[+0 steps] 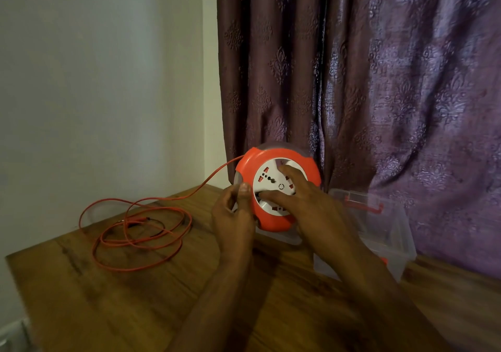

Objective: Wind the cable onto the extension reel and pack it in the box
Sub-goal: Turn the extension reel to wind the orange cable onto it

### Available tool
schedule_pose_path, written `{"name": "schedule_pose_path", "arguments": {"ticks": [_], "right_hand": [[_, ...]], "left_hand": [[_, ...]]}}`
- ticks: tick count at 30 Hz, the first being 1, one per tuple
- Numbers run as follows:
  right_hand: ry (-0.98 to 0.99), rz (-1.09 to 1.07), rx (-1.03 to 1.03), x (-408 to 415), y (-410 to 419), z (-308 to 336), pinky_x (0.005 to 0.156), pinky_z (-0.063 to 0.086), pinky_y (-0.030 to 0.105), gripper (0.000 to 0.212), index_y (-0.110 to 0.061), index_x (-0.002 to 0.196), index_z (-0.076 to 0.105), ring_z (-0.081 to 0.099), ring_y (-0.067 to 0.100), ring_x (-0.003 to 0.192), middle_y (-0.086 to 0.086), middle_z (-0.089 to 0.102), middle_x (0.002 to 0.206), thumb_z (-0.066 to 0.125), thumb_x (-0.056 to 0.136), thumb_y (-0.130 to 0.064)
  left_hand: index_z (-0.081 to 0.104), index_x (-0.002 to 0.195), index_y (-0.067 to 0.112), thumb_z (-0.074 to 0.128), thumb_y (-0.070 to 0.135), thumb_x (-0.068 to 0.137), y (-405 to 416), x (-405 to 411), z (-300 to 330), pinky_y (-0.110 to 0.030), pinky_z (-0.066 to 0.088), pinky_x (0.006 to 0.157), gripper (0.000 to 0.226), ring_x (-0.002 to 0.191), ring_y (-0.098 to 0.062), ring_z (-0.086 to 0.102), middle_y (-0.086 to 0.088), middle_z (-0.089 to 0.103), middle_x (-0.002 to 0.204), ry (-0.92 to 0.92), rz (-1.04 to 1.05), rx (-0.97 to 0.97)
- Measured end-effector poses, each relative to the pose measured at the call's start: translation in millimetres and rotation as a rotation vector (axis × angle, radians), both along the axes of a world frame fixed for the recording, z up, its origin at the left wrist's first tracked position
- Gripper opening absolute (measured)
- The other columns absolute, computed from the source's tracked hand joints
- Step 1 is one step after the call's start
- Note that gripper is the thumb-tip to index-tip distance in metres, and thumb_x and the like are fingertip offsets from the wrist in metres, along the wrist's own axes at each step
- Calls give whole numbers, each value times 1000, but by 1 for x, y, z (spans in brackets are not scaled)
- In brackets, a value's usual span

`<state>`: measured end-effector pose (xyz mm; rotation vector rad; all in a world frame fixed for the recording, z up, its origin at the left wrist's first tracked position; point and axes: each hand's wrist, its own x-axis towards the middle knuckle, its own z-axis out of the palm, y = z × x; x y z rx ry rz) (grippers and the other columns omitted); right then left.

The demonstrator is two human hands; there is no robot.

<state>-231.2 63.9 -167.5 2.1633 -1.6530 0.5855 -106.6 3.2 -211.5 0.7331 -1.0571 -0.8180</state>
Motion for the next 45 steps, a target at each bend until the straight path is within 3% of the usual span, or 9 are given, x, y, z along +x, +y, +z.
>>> {"name": "schedule_pose_path", "arguments": {"ticks": [7,12,15,21,25,29,38,43,45], "right_hand": [[-42,-39,-58,-1,2,-1,101,43,50,57,-53,136,31,28,31,138,-4,4,157,56,89,-32],[-111,-91,-134,1,1,-3,80,55,44,55,-55,136,28,55,33,112,4,23,144,47,89,-32],[-144,-128,-186,2,-1,-4,72,55,40,59,-56,136,23,60,30,97,3,32,130,54,89,-39],[-283,-187,-219,2,-2,-6,81,53,42,59,-50,138,26,57,30,107,3,44,130,51,85,-59],[-344,-190,-303,6,-2,-6,77,53,39,55,-41,135,38,62,24,98,0,62,116,51,85,-61],[-458,-172,-352,5,0,-4,74,52,38,44,-41,129,47,65,24,89,0,70,94,52,87,-53],[-773,-164,-298,16,0,-4,81,53,42,41,-38,127,54,64,28,94,4,72,99,59,86,-36],[-1069,-77,-126,27,-4,-5,75,56,42,50,-33,132,48,69,33,77,1,72,100,59,84,-29],[-1198,-23,-77,32,-4,-5,60,53,35,54,-32,133,47,67,27,54,0,73,90,60,81,-22]], "left_hand": [[66,90,40,53,57,83,0,-1,0,-32,63,67,23,85,-15,74,9,74,96,-12,-3,-9],[69,104,28,54,57,84,2,-4,-1,-40,63,73,38,91,-19,74,2,75,102,-15,-2,-19],[68,104,28,54,57,83,3,-4,-1,-39,63,72,39,93,-20,73,1,74,103,-16,4,-28],[67,104,31,53,61,81,7,-7,-2,-41,63,73,40,94,-20,73,4,74,105,-20,-18,-38],[68,111,25,53,60,82,8,-8,-1,-45,62,77,49,97,-21,72,4,73,109,-14,-33,-37],[69,112,25,54,57,83,9,-9,-1,-47,62,79,45,99,-21,71,3,73,110,-10,-43,-31],[68,115,22,52,49,91,9,-8,-1,-45,63,74,39,94,-21,73,1,74,108,16,-24,-9],[70,107,18,53,38,97,6,-6,-2,-45,62,76,28,95,-20,73,0,75,103,46,-3,-2],[69,106,19,54,37,97,6,-6,-2,-44,63,75,25,96,-20,73,0,75,104,56,4,-3]]}}
